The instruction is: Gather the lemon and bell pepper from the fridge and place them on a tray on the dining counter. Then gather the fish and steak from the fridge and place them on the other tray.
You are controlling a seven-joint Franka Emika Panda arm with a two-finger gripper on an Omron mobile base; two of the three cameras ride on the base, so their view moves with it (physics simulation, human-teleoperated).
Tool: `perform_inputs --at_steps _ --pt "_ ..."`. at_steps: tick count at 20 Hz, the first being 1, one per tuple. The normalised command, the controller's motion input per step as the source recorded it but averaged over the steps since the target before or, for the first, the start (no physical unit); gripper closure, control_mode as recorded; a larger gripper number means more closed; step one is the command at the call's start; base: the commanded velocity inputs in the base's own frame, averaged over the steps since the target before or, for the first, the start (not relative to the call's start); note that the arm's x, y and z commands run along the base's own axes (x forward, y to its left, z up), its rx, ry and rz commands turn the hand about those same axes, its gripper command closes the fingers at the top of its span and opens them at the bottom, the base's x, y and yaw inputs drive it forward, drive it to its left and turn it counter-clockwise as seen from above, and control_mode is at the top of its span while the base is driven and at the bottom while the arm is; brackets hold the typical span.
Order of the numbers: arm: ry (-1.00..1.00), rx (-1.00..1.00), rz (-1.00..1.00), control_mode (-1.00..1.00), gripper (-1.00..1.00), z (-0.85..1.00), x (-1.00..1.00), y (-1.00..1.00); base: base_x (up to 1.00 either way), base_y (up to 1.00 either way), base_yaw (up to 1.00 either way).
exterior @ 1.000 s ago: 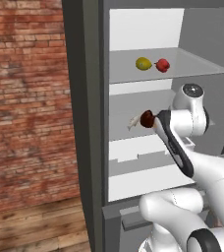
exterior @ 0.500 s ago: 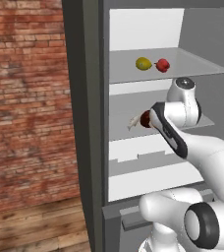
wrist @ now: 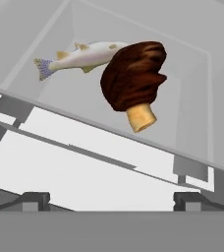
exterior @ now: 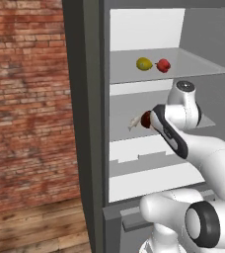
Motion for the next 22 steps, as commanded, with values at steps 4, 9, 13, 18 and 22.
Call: perform_inputs --at_steps 4,9,13,18,22 --pt "0.0 0.0 0.02 -1.0 -1.0 -0.16 0.02 0.0 0.0 0.0 0.0" --pt "0.0 0.0 0.02 -1.0 -1.0 -0.08 0.1 0.0 0.0 0.0 0.0" --pt "0.0 0.0 0.01 -1.0 -1.0 -0.03 0.17 0.0 0.0 0.0 0.0" --pt "0.0 0.0 0.01 -1.0 -1.0 -0.07 0.16 0.0 0.0 0.0 0.0" --pt "0.0 0.0 0.01 -1.0 -1.0 -0.1 0.18 0.0 0.0 0.0 0.0"
